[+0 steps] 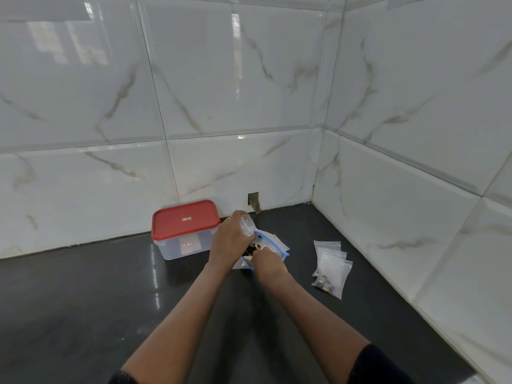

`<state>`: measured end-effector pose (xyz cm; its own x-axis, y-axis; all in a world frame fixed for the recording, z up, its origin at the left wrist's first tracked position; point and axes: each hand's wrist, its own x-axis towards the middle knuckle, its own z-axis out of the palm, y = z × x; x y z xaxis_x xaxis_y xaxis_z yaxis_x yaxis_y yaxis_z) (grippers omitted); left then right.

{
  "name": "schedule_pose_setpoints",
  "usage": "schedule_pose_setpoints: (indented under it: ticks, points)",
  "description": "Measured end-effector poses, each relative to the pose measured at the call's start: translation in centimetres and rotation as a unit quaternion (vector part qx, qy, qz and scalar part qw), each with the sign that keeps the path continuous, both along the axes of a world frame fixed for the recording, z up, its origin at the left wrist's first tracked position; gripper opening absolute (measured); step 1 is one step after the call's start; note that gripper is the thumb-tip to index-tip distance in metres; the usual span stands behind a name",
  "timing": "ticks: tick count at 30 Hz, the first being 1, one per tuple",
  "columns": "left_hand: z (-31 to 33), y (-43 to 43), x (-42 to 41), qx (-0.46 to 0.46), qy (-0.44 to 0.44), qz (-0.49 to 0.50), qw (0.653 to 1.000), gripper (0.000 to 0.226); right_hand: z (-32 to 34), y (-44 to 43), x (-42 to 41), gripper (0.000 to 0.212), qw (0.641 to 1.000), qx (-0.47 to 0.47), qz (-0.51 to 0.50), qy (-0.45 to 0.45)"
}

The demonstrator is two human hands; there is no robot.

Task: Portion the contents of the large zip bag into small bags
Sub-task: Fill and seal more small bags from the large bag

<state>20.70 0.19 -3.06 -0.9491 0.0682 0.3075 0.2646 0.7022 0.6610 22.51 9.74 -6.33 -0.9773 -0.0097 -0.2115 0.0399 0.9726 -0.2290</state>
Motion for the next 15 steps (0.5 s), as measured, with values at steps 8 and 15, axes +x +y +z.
schedule_pose_setpoints:
  ticks: [8,15]
  points:
    - [0.1,-0.2,-0.1,-0.002,0.015,0.001,1.000,0.044,-0.5,0.2,0.2,0.030,0.997,-0.020,-0.012,0.074]
    - [0.7,-1.9,-0.5,0.021,0.044,0.054,0.997,0.037,-0.5,-1.6,0.3,0.039,0.982,-0.103,-0.035,0.152]
